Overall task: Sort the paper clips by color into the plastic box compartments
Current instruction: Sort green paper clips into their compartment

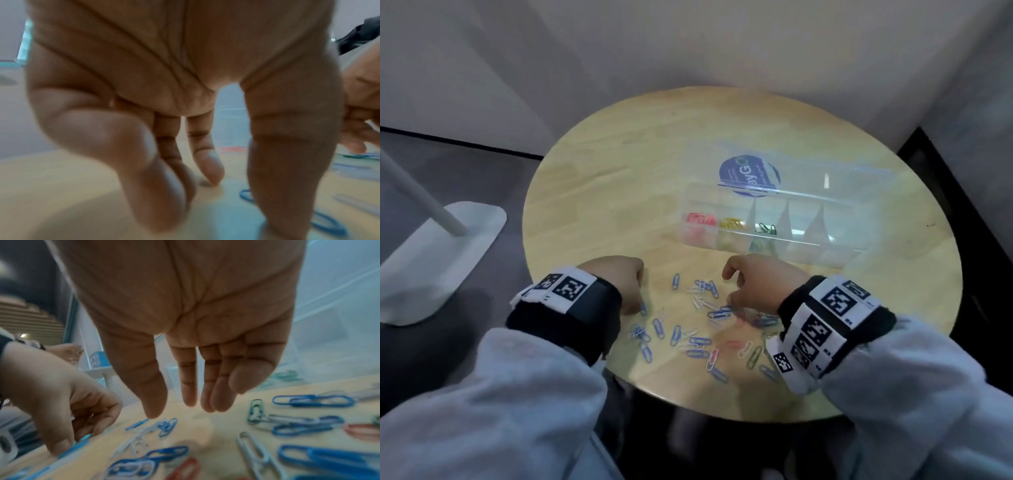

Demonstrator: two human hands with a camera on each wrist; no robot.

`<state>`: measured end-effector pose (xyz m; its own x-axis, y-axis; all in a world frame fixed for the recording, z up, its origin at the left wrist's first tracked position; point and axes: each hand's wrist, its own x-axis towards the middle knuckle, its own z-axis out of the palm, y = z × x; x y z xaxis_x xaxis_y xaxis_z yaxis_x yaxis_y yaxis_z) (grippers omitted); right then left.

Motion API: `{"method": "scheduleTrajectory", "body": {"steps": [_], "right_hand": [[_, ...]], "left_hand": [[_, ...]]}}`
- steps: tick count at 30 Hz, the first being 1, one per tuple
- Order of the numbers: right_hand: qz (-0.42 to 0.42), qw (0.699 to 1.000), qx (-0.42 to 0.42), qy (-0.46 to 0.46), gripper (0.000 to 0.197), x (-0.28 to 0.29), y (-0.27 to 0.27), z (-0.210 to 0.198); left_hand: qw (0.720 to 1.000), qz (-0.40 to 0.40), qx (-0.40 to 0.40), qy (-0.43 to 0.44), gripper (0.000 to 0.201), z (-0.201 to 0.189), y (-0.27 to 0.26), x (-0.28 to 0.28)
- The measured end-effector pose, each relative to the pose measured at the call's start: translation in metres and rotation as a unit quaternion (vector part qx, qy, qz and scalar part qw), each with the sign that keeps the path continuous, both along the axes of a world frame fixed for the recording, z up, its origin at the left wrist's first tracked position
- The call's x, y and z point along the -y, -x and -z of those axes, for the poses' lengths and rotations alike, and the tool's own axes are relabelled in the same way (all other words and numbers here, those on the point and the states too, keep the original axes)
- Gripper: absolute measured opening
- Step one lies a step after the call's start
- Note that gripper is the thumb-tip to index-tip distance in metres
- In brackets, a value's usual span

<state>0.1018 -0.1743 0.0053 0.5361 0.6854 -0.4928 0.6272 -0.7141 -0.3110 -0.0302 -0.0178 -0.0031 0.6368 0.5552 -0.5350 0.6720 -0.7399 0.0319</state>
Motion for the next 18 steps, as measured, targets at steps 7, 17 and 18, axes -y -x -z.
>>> {"method": "scheduleTrajectory", "body": {"steps": [7, 17, 18], "right_hand": [[-0.065, 0.991, 0.099, 0.063, 0.028, -0.034, 0.005, 0.002], [-0.111, 0.982, 0.109, 0.111, 0.024, -0.048, 0.012, 0.01], [-0.113, 0.982, 0.11, 0.106, 0.024, -0.047, 0.012, 0.011]], "left_hand": [[0.996, 0.068, 0.042, 0.042, 0.018, 0.005, -0.005, 0.005], [0.998, 0.052, -0.01, 0.028, 0.021, 0.001, -0.007, 0.008], [0.998, 0.05, 0.005, 0.038, 0.018, 0.0, -0.008, 0.007]]}}
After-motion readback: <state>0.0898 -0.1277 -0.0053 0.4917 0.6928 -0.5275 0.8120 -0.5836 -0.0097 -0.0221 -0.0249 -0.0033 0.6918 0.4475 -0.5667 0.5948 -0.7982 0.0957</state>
